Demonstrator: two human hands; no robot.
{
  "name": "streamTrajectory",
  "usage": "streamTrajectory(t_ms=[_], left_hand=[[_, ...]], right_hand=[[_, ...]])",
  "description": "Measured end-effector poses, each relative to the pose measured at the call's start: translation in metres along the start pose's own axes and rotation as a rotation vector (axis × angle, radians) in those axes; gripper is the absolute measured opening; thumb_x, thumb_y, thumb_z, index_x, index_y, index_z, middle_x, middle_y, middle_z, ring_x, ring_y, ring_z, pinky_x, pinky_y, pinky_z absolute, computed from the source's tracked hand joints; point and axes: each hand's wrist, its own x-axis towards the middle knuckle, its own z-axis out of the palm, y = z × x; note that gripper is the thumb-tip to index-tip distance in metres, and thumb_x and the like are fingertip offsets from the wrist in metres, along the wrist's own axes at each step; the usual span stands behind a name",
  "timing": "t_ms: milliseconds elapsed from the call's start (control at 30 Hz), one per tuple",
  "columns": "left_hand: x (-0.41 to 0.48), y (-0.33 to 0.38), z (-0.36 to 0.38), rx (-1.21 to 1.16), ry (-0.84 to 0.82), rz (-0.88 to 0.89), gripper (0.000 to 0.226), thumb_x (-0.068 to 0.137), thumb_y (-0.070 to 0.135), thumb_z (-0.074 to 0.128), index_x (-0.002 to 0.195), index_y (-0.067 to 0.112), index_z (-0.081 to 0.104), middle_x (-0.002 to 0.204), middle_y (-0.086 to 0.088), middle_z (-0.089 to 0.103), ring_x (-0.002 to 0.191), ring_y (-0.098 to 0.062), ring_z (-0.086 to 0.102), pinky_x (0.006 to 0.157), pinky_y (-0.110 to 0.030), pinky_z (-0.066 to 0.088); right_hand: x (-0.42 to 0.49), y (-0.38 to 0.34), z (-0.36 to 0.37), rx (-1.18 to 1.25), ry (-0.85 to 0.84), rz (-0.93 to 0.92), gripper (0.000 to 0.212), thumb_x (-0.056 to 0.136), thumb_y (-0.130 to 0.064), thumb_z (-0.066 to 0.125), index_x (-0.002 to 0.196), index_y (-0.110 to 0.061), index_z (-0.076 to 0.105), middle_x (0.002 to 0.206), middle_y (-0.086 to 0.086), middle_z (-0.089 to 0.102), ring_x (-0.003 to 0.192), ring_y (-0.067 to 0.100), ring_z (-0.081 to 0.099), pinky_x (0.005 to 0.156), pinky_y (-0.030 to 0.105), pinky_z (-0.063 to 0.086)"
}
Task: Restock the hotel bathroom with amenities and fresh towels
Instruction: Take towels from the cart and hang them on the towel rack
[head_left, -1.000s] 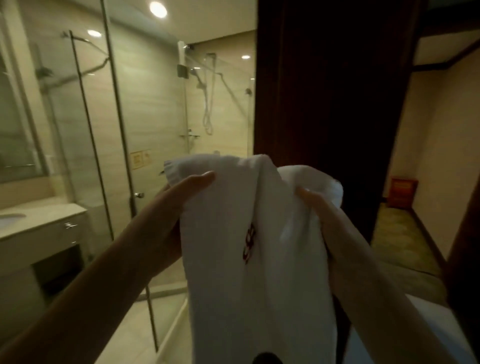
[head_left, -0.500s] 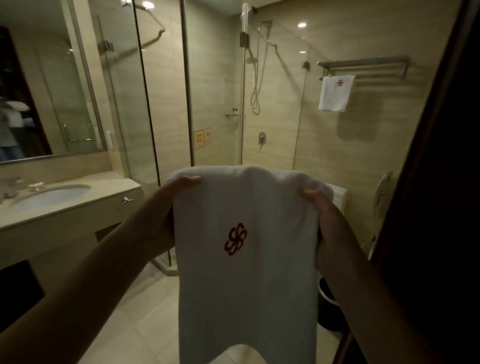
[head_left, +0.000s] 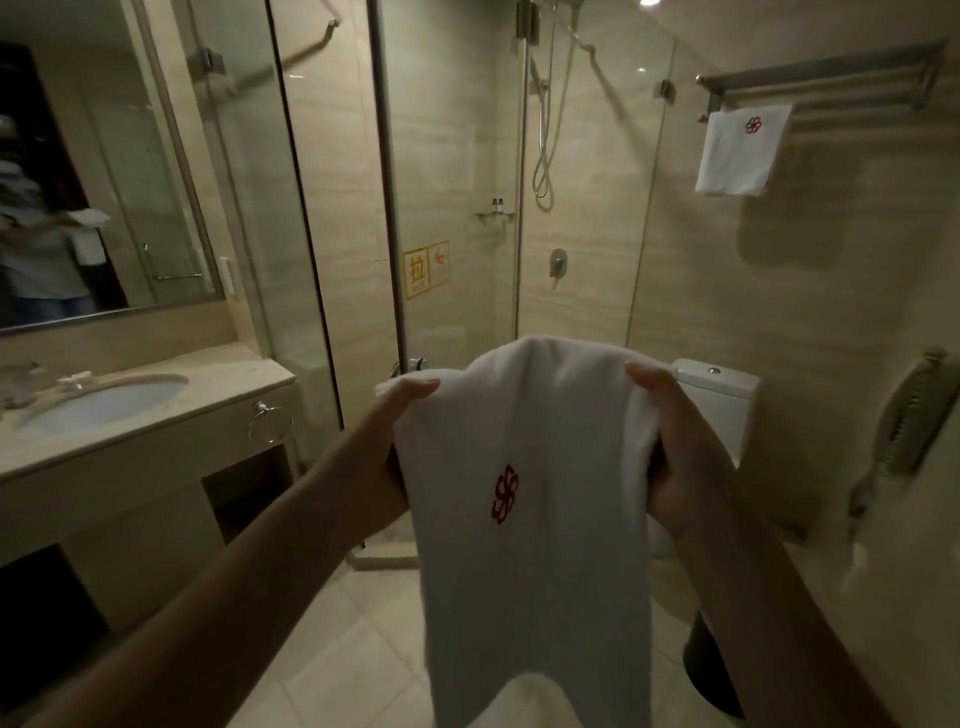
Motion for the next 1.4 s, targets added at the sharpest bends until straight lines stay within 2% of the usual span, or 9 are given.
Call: streamTrajectory(t_ms=[100,200,367,567,733,900,1033,1167,1400], left_hand=[[0.048,0.003,0.0,0.024,-0.025,-0.032,0.033,0.085,0.038,0.048,0.097,0.011,0.062,0.069,-0.006,0.068,0.059,-0.016,0.065,0.048,-0.025,0.052],[0.099,0.006,0.002,0.006,0.034,-0.038,0.039,0.091,0.041,0.044,0.114,0.012,0.058,0.091,-0.011,0.065,0.078,-0.022,0.062,0.058,-0.033,0.055],[0.18,-0.002,0.023,0.05,0.063,0.0,0.017,0.092,0.021,0.05,0.102,0.01,0.059,0.086,-0.012,0.064,0.076,-0.022,0.06,0.062,-0.034,0.048],[0.28,-0.02,0.035,0.0,-0.096,-0.074,0.028,0.09,0.018,0.05,0.114,0.006,0.059,0.095,-0.015,0.066,0.084,-0.023,0.062,0.072,-0.035,0.05],[0.369,-0.028,0.046,0.023,-0.284,-0.178,0.048,0.065,0.025,0.062,0.111,0.009,0.06,0.084,-0.014,0.064,0.066,-0.021,0.064,0.053,-0.028,0.054],[0.457,-0.028,0.071,0.073,-0.38,-0.13,0.053,0.069,0.033,0.072,0.117,0.013,0.062,0.113,-0.019,0.064,0.093,-0.03,0.063,0.064,-0.034,0.055],[0.513,-0.038,0.099,0.093,-0.35,-0.072,0.039,0.079,0.021,0.065,0.113,0.003,0.061,0.098,-0.015,0.067,0.082,-0.025,0.064,0.06,-0.031,0.055],[0.568,-0.048,0.128,0.087,-0.352,-0.031,0.011,0.086,0.014,0.061,0.095,0.008,0.064,0.076,-0.003,0.07,0.065,-0.013,0.067,0.055,-0.026,0.055],[0.662,-0.077,0.176,0.104,-0.347,-0.081,0.028,0.087,0.013,0.059,0.113,0.003,0.059,0.092,-0.011,0.064,0.079,-0.023,0.06,0.069,-0.036,0.051]], right_hand=[[0.043,-0.007,-0.011,0.02,0.047,0.039,0.038,0.084,-0.038,0.056,0.115,-0.016,0.056,0.101,0.009,0.064,0.091,0.023,0.06,0.065,0.034,0.047],[0.082,-0.017,-0.02,0.017,0.049,0.004,0.029,0.085,-0.035,0.054,0.105,-0.015,0.062,0.084,0.004,0.071,0.078,0.019,0.067,0.057,0.029,0.052],[0.137,-0.025,-0.048,0.035,0.202,-0.034,0.017,0.086,-0.026,0.058,0.096,-0.014,0.064,0.076,0.003,0.069,0.067,0.015,0.067,0.051,0.024,0.052],[0.196,-0.03,-0.092,0.002,0.413,-0.044,0.031,0.084,-0.019,0.06,0.113,-0.006,0.062,0.101,0.017,0.067,0.09,0.028,0.064,0.07,0.035,0.049],[0.255,-0.043,-0.122,0.005,0.503,-0.166,0.018,0.085,-0.004,0.056,0.102,-0.004,0.063,0.086,0.013,0.068,0.071,0.02,0.068,0.055,0.027,0.054],[0.316,-0.056,-0.146,0.038,0.584,-0.2,0.032,0.085,0.003,0.048,0.115,-0.001,0.058,0.095,0.018,0.066,0.083,0.027,0.065,0.064,0.035,0.053],[0.352,-0.068,-0.171,-0.05,0.688,-0.218,0.04,0.083,0.007,0.045,0.122,0.001,0.054,0.101,0.022,0.062,0.085,0.033,0.062,0.062,0.036,0.053],[0.39,-0.085,-0.2,-0.136,0.78,-0.257,0.039,0.083,0.002,0.051,0.121,0.002,0.054,0.108,0.024,0.062,0.09,0.035,0.062,0.069,0.04,0.052],[0.466,-0.108,-0.27,-0.149,0.7,-0.262,0.035,0.089,0.0,0.052,0.124,0.001,0.052,0.11,0.02,0.063,0.096,0.031,0.063,0.075,0.038,0.052]])
